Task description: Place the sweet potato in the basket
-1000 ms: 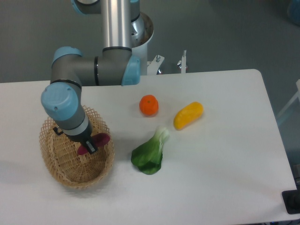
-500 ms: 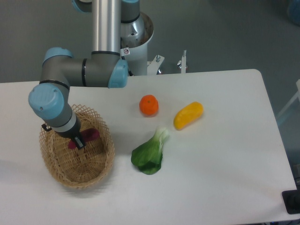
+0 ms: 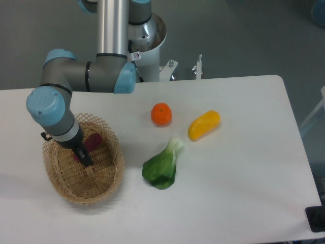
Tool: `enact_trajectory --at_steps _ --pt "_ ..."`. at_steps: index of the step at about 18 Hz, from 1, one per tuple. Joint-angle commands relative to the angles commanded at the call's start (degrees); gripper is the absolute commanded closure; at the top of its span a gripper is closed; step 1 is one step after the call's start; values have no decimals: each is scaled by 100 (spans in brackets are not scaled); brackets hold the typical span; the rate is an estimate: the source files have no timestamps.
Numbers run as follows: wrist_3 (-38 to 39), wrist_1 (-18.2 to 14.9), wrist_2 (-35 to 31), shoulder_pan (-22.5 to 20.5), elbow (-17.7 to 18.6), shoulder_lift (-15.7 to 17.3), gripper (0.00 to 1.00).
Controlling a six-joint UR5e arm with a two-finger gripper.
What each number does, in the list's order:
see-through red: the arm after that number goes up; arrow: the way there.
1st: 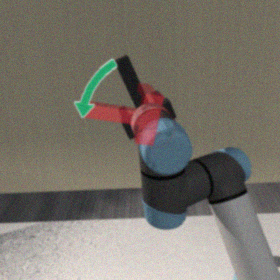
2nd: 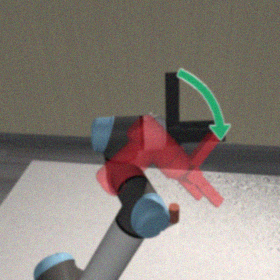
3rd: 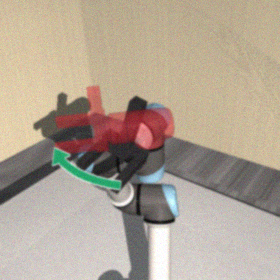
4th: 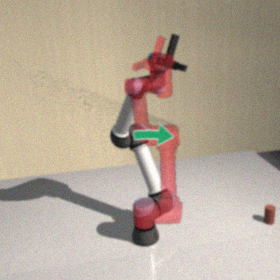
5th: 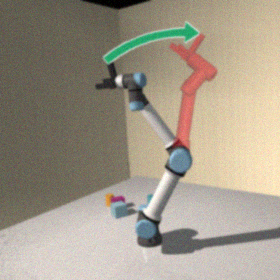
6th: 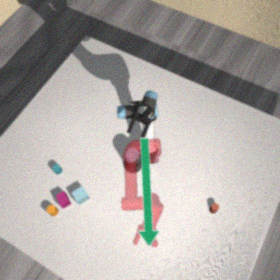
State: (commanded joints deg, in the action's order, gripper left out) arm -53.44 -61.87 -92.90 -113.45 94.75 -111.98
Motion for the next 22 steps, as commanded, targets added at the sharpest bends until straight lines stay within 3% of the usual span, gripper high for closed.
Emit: enact_trajectory --at_steps 7,11,16,22 --pt "-245 -9 79 -1019 -615 53 0" --pt "-597 -18 79 -1678 -721 -61 0" --pt "-1370 -9 88 -2478 -791 -149 0" --pt "-2337 -9 299 -3173 -1151 -430 0"
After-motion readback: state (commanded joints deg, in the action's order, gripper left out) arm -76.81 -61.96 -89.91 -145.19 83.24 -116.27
